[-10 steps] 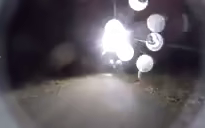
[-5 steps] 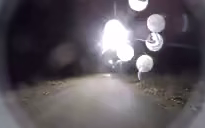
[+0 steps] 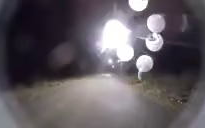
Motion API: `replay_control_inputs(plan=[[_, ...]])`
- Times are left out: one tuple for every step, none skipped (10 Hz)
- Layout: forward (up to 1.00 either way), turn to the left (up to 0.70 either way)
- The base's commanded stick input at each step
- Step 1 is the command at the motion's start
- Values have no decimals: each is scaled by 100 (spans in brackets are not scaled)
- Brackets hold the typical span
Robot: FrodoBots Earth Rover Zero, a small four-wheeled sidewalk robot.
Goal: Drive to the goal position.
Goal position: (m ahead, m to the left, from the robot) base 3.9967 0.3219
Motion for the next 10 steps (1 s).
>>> replay_control_inputs(plan=[[70,3],[70,3],[70,3],[70,3],[70,3],[70,3],[70,3],[70,3],[70,3],[70,3]])
